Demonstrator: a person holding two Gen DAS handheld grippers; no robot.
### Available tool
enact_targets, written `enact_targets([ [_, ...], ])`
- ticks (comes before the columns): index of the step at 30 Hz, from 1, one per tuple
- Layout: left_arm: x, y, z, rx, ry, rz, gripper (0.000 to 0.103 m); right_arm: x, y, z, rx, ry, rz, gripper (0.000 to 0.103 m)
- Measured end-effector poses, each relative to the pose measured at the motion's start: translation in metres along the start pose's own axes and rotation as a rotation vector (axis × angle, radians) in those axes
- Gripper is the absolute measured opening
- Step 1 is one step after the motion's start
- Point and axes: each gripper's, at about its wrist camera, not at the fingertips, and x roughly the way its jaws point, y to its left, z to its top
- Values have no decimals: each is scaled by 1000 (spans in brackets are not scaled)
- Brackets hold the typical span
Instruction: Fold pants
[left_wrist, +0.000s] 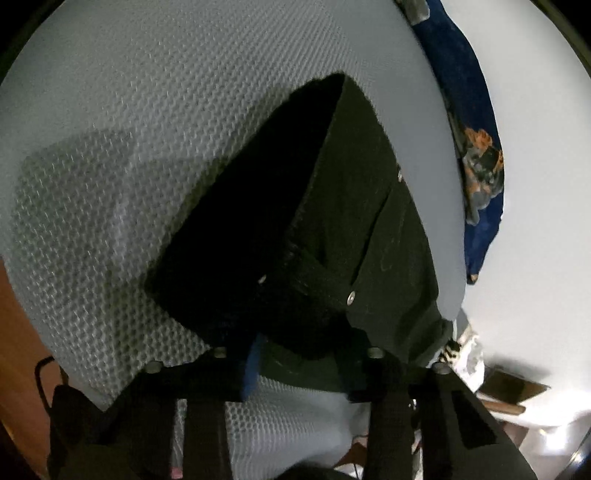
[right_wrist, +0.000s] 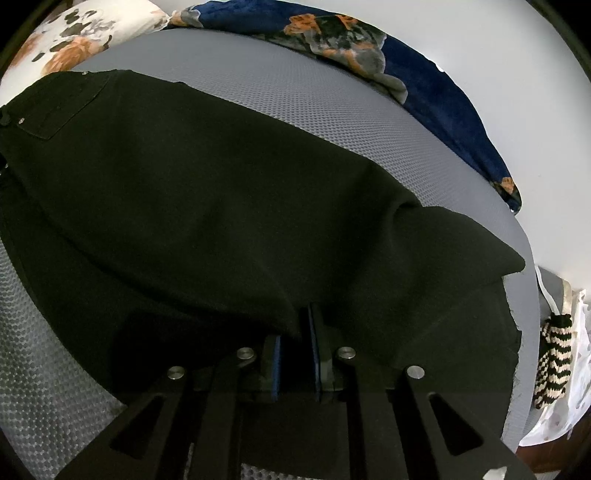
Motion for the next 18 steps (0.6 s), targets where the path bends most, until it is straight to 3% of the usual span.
enact_targets([
  [3,-7,-23,9,103,-50,22,20,0,-1,1,3,-5,-4,12],
  [12,-41,-103,20,475,-193,-5,19,-13,-8,5,54,-64,-63,7],
  [15,-34,-96,16,550,-145,66,20,-29,-12,2,74,-98,-85,7],
  [18,-20,-64,12,547,-48,148,20,-36,-12,-6,94,-91,-61,7],
])
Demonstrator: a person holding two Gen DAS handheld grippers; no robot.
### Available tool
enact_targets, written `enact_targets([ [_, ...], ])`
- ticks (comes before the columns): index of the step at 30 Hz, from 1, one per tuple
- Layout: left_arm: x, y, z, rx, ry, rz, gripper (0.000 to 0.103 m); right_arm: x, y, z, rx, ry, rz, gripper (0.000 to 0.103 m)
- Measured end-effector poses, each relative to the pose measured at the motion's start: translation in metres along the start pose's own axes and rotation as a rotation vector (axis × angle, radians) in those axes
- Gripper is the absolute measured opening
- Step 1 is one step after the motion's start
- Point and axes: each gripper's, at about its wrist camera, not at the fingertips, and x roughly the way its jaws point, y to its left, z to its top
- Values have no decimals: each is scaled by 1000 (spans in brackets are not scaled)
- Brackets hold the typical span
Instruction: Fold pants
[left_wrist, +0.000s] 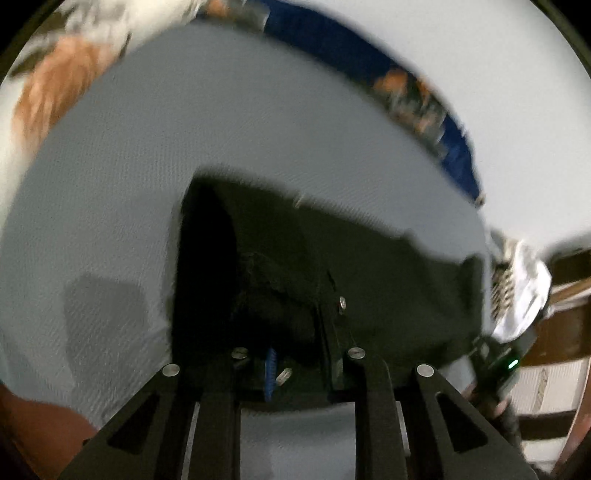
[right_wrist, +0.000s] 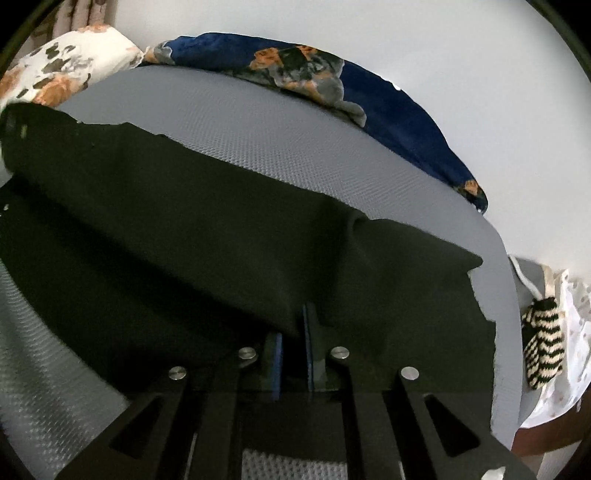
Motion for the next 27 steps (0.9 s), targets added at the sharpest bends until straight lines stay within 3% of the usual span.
enact_targets([
  [4,19,21,-19,-13,72,18,20,7,15,-18,-42,63,22,7],
  [11,5,8,-35,146,69,97,20,1,22,-39,-46,128,68,7],
  [16,23,8,-46,173,113,142,20,5,21,-46,-39,156,89,7],
  [24,33,0,-50,196,92,211,27,14,16,-47,-16,190,141,9],
  [26,32,-2,-50,187,95,211,31,16,11,-45,7,195,157,10],
  [27,29,-1,-51,188,94,219,45,17,9,-45,21,196,167,11],
])
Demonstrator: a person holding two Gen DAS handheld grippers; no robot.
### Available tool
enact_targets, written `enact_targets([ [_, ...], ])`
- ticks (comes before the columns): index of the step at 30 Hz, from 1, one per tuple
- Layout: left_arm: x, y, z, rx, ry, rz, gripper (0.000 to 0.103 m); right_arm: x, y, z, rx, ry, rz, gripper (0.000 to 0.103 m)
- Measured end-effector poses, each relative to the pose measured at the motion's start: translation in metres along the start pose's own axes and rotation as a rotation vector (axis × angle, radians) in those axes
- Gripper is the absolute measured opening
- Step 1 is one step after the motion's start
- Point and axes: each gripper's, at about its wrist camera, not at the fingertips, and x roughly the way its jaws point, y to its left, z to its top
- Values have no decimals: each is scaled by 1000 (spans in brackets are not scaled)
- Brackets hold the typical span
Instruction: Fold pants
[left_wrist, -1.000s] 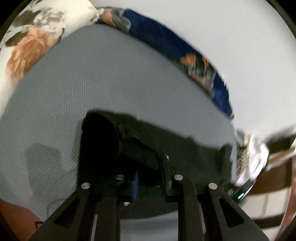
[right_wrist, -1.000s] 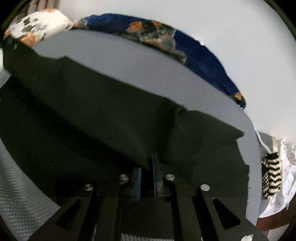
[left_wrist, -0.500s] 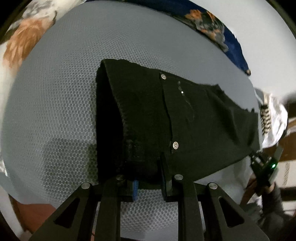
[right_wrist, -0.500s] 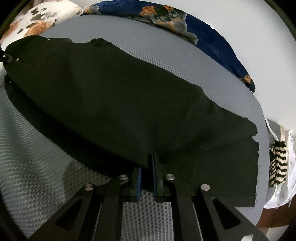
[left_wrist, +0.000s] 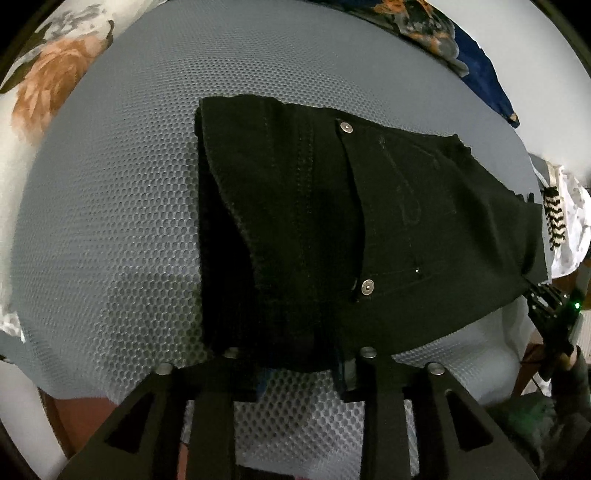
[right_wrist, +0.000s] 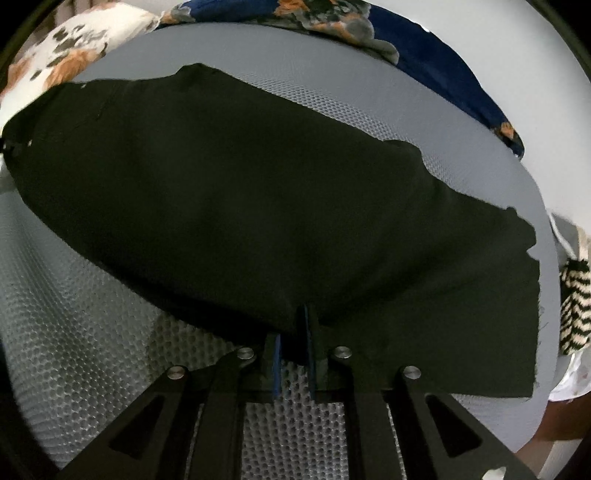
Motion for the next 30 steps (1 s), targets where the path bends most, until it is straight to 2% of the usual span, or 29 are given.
enact_targets([
  [2,-8,2,-2,15,-22,84,68,0,-4,1,20,-1,14,15],
  [3,-12,2,-3,28,-35,109,71,0,-6,1,29,-4,20,16],
  [6,-27,5,-5,18,-65,85,71,0,-9,2,42,-11,31,17],
  [10,-50,-11,-10,116,-148,219,71,-1,-9,3,54,-25,33,22],
  [13,-52,-12,-7,100,-162,258,71,-1,-12,5,66,-31,43,22],
  [15,-54,-26,-6,123,-218,254,71,-1,-18,6,88,-37,58,23],
  [17,-58,-53,-8,192,-277,207,71,-3,-20,8,108,-39,70,24],
  [21,-51,-127,-11,372,-333,28,71,-5,-25,15,118,-41,89,25],
  [26,-16,-208,-12,544,-279,-123,71,-8,-34,23,137,-47,124,26],
  [30,19,-258,-19,666,-214,-175,71,-11,-40,28,160,-55,157,27],
])
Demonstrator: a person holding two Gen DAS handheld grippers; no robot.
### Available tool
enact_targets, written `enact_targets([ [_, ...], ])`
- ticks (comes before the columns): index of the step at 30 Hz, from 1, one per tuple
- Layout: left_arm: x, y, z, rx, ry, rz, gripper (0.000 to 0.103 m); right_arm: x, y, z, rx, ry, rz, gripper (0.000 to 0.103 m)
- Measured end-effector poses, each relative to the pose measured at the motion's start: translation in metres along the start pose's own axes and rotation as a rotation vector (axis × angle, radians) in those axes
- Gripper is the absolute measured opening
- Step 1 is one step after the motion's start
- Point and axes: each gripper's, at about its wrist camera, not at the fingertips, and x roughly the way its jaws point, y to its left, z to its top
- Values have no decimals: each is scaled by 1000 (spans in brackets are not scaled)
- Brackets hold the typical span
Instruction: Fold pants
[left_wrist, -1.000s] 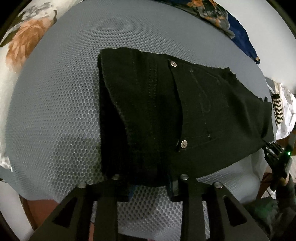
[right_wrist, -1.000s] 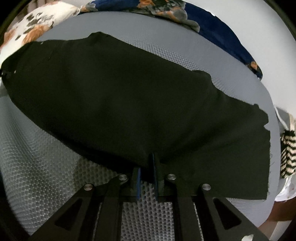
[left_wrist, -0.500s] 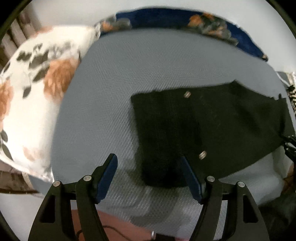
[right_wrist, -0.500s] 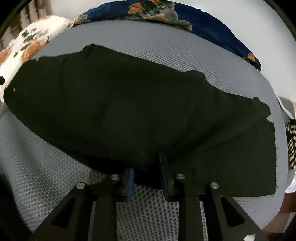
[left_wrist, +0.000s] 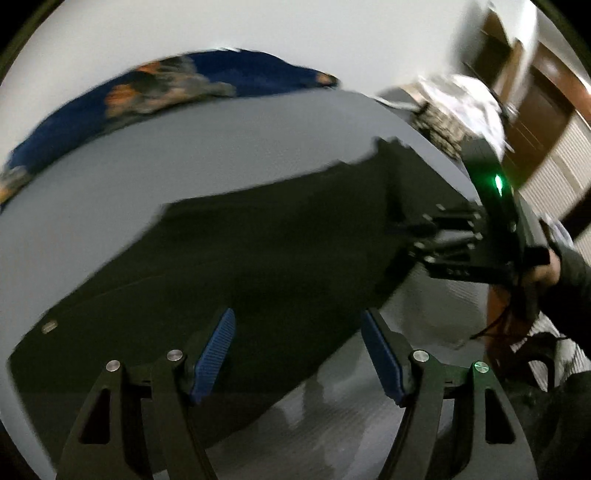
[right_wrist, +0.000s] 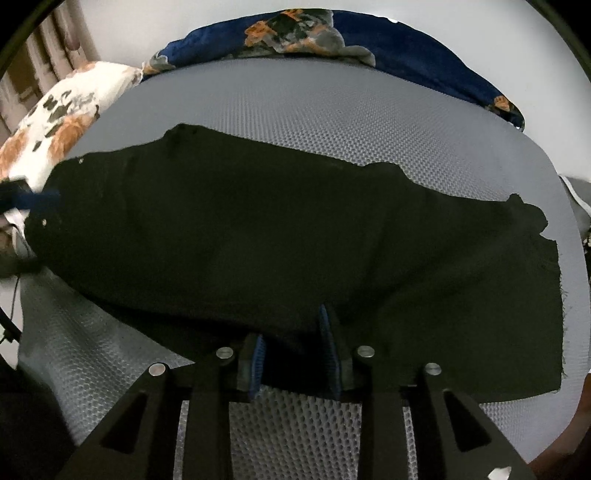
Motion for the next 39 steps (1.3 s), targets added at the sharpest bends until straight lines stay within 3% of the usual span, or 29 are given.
enact_targets([
  [4,34,-20,14,41,42,-54,71,-1,0,1,15,-2,21,27],
  [8,60,-35,23,58,70,-51,69,-3,-1,4,16,-12,40,27],
  [10,73,-40,27,67,87,-33,60,-3,-3,5,23,-15,53,27],
  [12,85,-38,28,64,115,-32,33,-3,-5,4,31,-18,67,27],
  [15,105,-37,27,62,159,13,10,-2,-7,3,39,-8,83,28],
  [18,105,-33,29,29,148,3,8,-6,-8,-3,30,-12,92,29],
  [21,102,-28,31,2,129,-13,7,-19,-24,-9,62,-35,160,33],
  [23,102,-25,32,-13,122,-13,7,-25,-42,-12,126,-61,178,50],
  [24,102,-22,32,-29,120,-16,7,-30,-56,-13,174,-85,181,52],
  [26,104,-17,32,-60,122,-31,7,-36,-89,-16,295,-125,176,52],
  [33,104,-7,31,-126,121,-65,8,-24,-204,-38,645,-178,39,51],
  [39,104,-2,31,-145,130,-72,8,-4,-269,-47,843,-210,65,42],
])
